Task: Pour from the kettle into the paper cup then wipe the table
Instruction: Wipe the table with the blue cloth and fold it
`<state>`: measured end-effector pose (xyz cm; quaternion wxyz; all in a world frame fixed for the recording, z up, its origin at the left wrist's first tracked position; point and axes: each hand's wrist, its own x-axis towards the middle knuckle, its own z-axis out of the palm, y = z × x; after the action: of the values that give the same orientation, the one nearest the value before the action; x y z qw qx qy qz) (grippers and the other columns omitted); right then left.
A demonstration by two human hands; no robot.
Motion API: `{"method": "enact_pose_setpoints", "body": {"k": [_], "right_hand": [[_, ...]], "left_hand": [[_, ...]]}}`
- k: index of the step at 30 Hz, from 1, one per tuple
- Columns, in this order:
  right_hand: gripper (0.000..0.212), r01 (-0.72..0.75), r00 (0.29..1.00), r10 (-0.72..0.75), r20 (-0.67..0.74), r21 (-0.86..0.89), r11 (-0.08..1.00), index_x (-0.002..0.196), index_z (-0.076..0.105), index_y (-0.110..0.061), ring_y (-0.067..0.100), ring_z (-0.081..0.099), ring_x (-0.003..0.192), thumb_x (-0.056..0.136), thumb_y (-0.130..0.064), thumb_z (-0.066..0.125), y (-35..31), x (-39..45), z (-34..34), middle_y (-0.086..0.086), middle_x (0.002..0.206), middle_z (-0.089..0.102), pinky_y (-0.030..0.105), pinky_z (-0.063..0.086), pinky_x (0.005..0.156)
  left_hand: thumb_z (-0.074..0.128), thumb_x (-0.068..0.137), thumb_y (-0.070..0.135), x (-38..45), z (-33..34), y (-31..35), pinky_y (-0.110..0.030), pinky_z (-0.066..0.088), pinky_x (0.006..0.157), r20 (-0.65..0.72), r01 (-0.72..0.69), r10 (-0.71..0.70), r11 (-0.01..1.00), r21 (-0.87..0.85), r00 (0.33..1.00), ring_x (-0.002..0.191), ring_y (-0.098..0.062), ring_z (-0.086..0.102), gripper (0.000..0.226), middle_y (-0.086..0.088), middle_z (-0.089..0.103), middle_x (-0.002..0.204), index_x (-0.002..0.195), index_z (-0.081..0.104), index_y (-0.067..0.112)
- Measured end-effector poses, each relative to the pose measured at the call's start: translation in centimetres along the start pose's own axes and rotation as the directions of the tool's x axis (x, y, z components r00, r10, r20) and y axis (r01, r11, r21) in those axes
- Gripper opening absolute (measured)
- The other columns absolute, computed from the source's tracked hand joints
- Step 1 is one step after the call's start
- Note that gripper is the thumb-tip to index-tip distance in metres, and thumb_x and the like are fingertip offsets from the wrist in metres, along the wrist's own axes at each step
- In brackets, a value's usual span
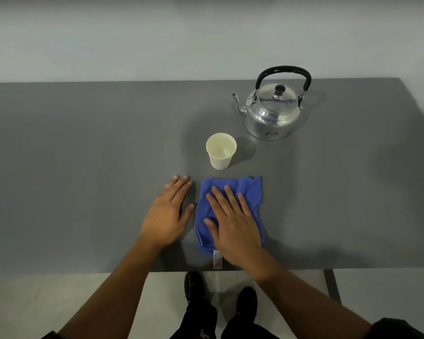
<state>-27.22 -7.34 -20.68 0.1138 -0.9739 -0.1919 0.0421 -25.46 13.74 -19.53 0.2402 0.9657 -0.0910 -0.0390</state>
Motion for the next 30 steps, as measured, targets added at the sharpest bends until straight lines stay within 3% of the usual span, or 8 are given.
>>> {"method": "enact_pose_setpoints", "body": {"k": [4,7,10,13,18,22,25,30], "right_hand": [[0.062,0.064,0.998,-0.065,-0.008,-0.022,0.998,0.161,0.027,-0.026,0.019,0.011,0.158,0.107,-0.056,0.027,4.6,-1.6,-0.9,-0.007,0.169,0.023,0.046,0.010,0.126],[0.056,-0.040,0.998,0.039,-0.043,-0.023,0.999,0.155,0.041,-0.024,0.021,0.027,0.154,0.105,-0.046,0.030,10.2,-1.5,-2.7,-0.003,0.162,0.041,0.045,0.017,0.123],[0.058,-0.228,0.973,0.228,-0.035,0.013,0.974,0.159,0.031,-0.025,0.022,0.017,0.157,0.105,-0.044,0.029,13.7,1.9,-4.0,-0.005,0.167,0.030,0.044,0.008,0.126],[0.058,-0.284,0.958,0.283,-0.036,0.001,0.959,0.162,0.022,-0.024,0.025,0.008,0.158,0.107,-0.039,0.032,12.6,5.7,-4.0,-0.005,0.171,0.019,0.046,0.005,0.127],[0.059,-0.089,0.995,0.092,0.047,-0.058,0.994,0.163,0.016,-0.030,0.022,0.004,0.159,0.107,-0.046,0.024,10.3,4.8,-3.6,-0.011,0.170,0.016,0.046,0.007,0.127],[0.059,0.068,0.994,-0.064,0.090,-0.037,0.997,0.161,0.022,-0.034,0.014,0.006,0.158,0.106,-0.054,0.025,12.8,-0.2,-3.9,-0.016,0.168,0.021,0.044,0.010,0.127],[0.061,-0.088,0.996,0.088,0.033,-0.021,0.996,0.160,0.030,-0.031,0.017,0.014,0.157,0.103,-0.056,0.028,16.0,-0.8,-4.9,-0.012,0.166,0.029,0.050,0.018,0.125],[0.062,-0.352,0.936,0.352,-0.006,-0.010,0.936,0.163,0.014,-0.030,0.023,0.001,0.159,0.105,-0.050,0.024,14.5,4.8,-4.3,-0.010,0.172,0.011,0.049,0.004,0.127]], "left_hand": [[0.030,0.103,0.060,0.1,0.5,-0.2,-0.045,0.017,0.129,0.028,0.002,-0.004,0.995,0.097,1.000,0.160,-0.014,0.007,0.068,0.006,0.020,0.171,0.161,0.029,0.024],[0.027,0.104,0.061,0.1,0.5,-0.2,-0.045,0.017,0.129,0.022,-0.003,0.001,0.995,0.100,1.000,0.160,-0.013,0.006,0.068,0.008,0.019,0.172,0.161,0.029,0.025],[0.026,0.104,0.062,0.1,0.5,-0.2,-0.045,0.016,0.129,0.022,0.000,-0.002,0.995,0.099,1.000,0.160,-0.013,0.005,0.068,0.008,0.019,0.172,0.161,0.029,0.025],[0.025,0.104,0.062,0.1,0.4,-0.2,-0.043,0.014,0.130,0.023,-0.008,0.006,0.995,0.104,1.000,0.160,-0.013,0.005,0.068,0.008,0.019,0.171,0.161,0.029,0.025],[0.026,0.104,0.062,0.0,0.5,-0.3,-0.042,0.015,0.129,0.011,-0.004,0.003,0.995,0.103,1.000,0.160,-0.012,0.006,0.068,0.008,0.020,0.171,0.161,0.029,0.026],[0.026,0.104,0.062,0.1,0.5,-0.3,-0.044,0.016,0.129,0.011,-0.003,0.002,0.994,0.105,1.000,0.160,-0.012,0.006,0.068,0.008,0.021,0.171,0.161,0.030,0.025],[0.025,0.104,0.063,0.2,0.6,-0.4,-0.042,0.013,0.130,0.023,0.001,-0.004,0.994,0.108,1.000,0.160,-0.012,0.003,0.068,0.009,0.018,0.172,0.162,0.027,0.027],[0.027,0.104,0.061,0.2,0.6,-0.2,-0.039,0.011,0.129,0.007,-0.009,0.008,0.993,0.116,1.000,0.160,-0.013,0.007,0.067,0.007,0.021,0.171,0.161,0.029,0.026]]}}
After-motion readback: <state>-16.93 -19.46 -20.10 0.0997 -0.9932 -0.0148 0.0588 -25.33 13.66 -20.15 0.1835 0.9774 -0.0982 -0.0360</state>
